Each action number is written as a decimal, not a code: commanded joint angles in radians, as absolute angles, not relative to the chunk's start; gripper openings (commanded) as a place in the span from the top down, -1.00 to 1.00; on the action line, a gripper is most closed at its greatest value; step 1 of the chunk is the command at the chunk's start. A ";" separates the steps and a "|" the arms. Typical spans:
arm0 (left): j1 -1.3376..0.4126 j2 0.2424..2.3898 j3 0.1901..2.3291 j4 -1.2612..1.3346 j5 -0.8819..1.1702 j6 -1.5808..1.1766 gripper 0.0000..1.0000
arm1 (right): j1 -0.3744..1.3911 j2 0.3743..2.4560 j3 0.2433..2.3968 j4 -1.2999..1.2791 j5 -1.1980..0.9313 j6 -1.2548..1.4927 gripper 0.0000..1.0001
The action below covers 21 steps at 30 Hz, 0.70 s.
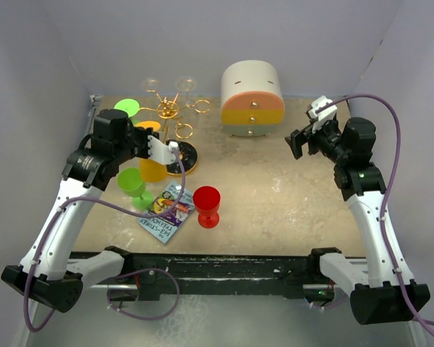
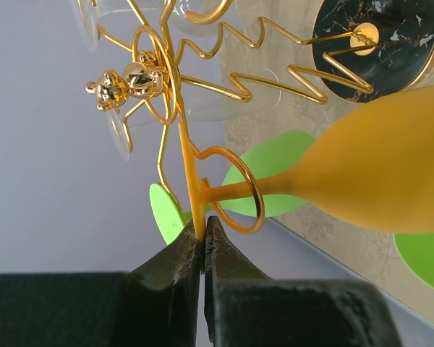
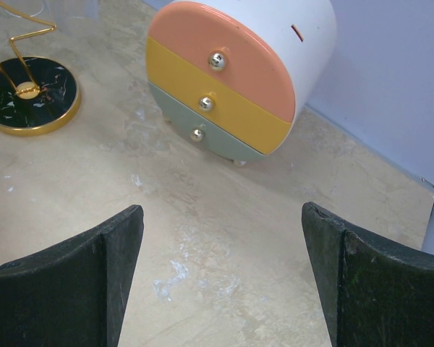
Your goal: Place the wine glass upside down on the wine glass rack
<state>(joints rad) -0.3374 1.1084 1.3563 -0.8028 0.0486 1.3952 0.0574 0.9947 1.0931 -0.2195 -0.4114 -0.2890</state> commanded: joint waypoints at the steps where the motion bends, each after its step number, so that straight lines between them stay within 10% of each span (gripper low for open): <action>1: -0.344 1.079 1.350 -0.812 0.077 1.368 0.85 | 0.051 0.995 1.097 -0.193 -0.437 -0.300 -0.85; 21: -0.344 1.057 1.301 -0.772 0.035 1.291 0.76 | 0.049 1.002 1.097 -0.193 -0.436 -0.302 -0.85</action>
<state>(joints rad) -0.3374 1.0832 1.3106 -0.7753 0.0353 1.3186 0.0521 0.9977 1.0931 -0.2199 -0.4133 -0.2890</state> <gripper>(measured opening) 0.116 0.924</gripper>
